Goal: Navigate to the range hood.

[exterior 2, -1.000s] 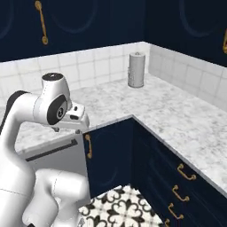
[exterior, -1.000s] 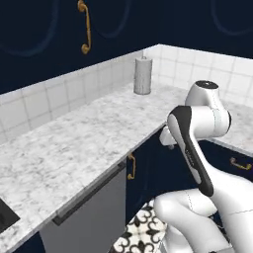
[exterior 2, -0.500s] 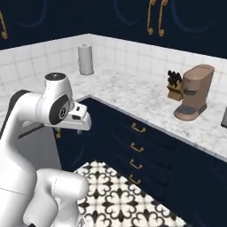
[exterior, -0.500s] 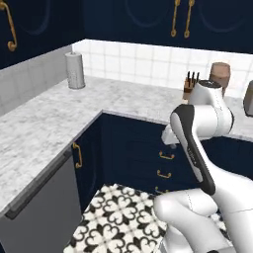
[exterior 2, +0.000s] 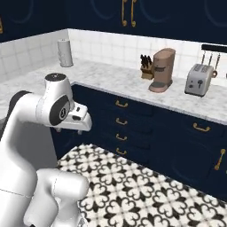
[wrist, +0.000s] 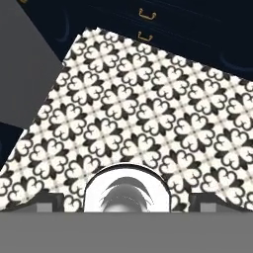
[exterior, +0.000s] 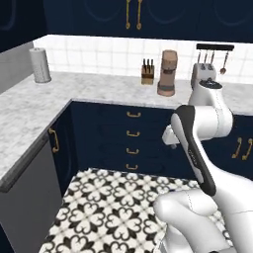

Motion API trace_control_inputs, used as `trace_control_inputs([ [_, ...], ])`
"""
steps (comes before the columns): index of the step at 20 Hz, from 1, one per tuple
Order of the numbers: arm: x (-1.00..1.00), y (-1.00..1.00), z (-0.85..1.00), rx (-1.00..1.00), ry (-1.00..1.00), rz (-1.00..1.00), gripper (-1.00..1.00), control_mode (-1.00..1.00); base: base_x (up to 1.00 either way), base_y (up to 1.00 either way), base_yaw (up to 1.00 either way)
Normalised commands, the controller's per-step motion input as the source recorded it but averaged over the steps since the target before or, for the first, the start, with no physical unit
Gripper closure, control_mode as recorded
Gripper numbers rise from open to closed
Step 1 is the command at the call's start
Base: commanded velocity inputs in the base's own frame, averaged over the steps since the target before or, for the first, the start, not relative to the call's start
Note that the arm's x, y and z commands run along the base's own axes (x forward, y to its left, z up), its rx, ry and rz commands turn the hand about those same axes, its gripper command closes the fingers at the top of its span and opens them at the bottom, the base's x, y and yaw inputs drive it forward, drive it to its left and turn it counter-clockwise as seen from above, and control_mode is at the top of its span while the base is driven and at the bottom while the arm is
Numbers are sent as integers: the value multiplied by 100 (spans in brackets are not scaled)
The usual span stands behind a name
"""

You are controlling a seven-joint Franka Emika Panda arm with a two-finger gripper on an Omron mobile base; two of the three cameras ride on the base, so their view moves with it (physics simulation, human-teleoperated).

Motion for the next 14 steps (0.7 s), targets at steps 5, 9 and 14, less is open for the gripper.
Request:
trace_control_inputs([
  [5,0,0,0,0,0,0,-100,100,-97,0,-45],
  [9,0,0,0,0,0,0,-100,100,-81,0,-61],
  [14,0,0,0,0,0,0,-100,100,-51,0,-70],
])
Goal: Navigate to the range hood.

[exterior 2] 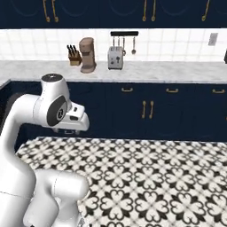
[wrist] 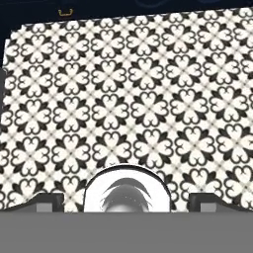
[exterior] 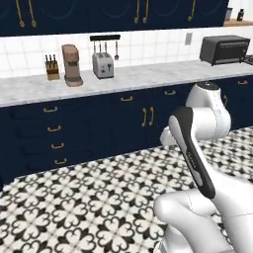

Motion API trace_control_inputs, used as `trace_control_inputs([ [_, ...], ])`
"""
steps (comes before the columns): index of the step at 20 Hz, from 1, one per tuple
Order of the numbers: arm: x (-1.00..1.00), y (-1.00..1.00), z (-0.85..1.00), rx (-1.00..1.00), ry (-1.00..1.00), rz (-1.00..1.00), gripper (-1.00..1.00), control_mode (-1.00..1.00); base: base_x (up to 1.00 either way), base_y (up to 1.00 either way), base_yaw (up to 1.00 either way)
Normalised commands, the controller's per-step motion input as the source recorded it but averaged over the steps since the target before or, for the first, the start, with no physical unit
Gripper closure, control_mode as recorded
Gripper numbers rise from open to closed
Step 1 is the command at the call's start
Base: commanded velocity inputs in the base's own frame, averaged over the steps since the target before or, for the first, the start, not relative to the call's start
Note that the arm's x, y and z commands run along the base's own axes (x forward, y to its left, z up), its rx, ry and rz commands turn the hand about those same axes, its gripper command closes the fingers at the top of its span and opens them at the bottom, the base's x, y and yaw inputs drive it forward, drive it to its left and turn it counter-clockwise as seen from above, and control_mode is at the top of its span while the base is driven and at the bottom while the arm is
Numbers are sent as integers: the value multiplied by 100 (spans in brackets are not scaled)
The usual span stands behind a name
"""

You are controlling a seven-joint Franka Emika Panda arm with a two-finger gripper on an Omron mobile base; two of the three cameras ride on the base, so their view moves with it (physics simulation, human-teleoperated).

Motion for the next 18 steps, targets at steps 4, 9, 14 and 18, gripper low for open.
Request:
trace_control_inputs([
  [4,0,0,0,0,0,0,-100,100,-19,-14,-72],
  [9,0,0,0,0,0,0,-100,100,-1,-40,-68],
  [14,0,0,0,0,0,0,-100,100,72,-9,-52],
  [18,0,0,0,0,0,0,-100,100,100,0,-40],
])
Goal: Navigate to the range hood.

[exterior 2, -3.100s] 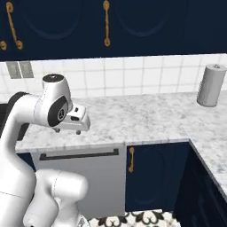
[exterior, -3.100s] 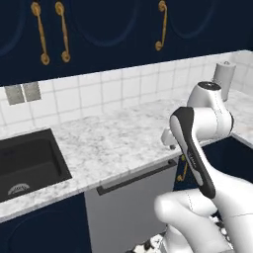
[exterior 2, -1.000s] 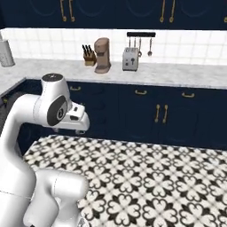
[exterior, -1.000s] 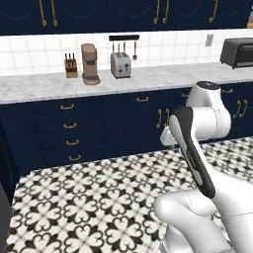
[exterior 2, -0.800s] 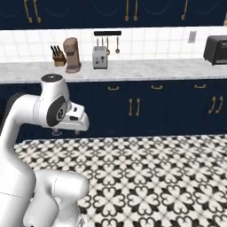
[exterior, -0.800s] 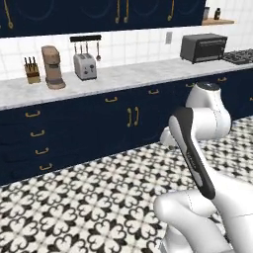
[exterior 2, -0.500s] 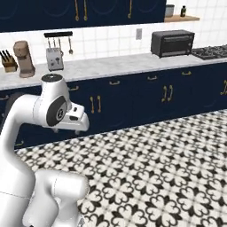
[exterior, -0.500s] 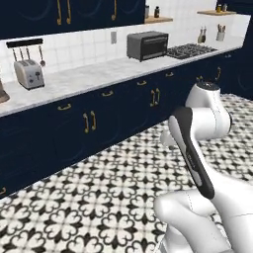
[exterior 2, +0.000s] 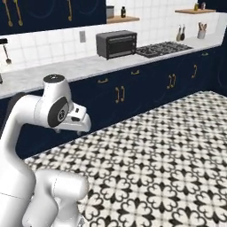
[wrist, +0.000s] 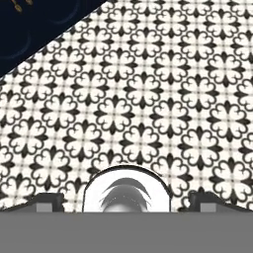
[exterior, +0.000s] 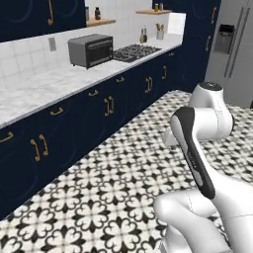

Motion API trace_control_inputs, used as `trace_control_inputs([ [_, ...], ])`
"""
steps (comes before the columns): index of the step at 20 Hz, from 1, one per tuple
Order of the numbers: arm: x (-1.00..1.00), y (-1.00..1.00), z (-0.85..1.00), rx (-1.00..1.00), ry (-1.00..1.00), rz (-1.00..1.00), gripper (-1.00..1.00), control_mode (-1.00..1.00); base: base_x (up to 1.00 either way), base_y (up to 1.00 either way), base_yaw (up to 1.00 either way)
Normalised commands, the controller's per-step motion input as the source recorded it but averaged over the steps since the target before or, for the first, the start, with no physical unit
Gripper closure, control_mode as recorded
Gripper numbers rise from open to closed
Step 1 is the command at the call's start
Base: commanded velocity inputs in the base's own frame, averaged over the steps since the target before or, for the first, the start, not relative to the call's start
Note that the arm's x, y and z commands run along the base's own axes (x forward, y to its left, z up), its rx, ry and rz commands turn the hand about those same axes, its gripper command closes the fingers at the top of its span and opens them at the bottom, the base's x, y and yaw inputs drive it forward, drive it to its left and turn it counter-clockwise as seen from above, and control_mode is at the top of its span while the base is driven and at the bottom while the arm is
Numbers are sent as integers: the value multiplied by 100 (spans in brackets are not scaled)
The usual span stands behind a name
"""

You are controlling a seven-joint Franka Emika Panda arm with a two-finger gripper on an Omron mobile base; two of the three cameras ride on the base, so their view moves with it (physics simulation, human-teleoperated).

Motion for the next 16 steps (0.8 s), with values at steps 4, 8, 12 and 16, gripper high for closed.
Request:
trace_control_inputs([
  [4,0,0,0,0,0,0,-100,100,100,0,-33],
  [8,0,0,0,0,0,0,-100,100,100,0,-29],
  [12,0,0,0,0,0,0,-100,100,100,-1,-18],
  [16,0,0,0,0,0,0,-100,100,100,-21,-14],
])
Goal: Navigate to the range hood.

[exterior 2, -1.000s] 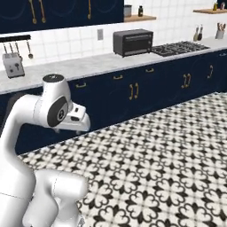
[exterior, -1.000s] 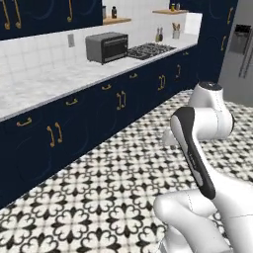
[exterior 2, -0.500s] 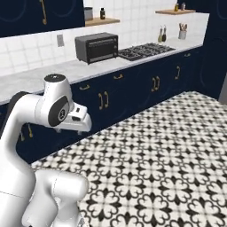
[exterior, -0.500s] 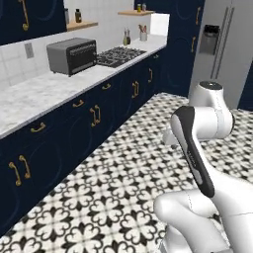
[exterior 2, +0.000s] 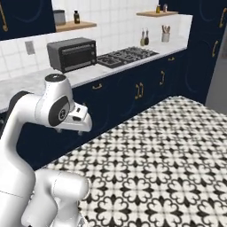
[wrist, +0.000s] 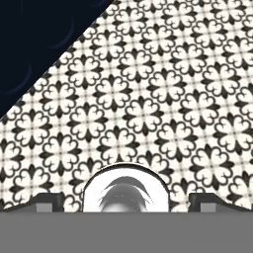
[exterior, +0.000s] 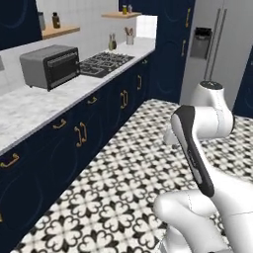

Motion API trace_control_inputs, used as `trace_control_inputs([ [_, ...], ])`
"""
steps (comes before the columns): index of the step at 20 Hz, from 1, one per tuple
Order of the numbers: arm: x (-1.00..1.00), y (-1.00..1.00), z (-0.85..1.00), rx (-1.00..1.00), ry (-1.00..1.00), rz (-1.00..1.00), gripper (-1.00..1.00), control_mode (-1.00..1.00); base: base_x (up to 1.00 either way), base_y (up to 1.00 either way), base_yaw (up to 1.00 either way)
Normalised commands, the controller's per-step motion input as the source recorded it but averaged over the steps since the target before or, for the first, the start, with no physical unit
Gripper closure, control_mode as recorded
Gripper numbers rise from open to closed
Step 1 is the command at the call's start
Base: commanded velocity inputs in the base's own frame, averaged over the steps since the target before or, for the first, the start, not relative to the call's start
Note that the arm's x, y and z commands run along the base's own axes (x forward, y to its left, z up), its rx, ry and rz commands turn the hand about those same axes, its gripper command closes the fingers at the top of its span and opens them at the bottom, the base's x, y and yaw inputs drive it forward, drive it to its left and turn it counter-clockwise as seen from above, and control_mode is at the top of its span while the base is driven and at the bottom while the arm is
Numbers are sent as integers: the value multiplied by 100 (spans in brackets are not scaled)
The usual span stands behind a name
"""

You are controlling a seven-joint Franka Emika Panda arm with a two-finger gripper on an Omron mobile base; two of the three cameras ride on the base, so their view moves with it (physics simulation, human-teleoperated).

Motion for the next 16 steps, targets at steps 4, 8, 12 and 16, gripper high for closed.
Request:
trace_control_inputs([
  [4,0,0,0,0,0,0,-100,100,100,-34,-34],
  [8,0,0,0,0,0,0,-100,100,100,-31,-39],
  [12,0,0,0,0,0,0,-100,100,100,-4,-26],
  [16,0,0,0,0,0,0,-100,100,100,0,-18],
])
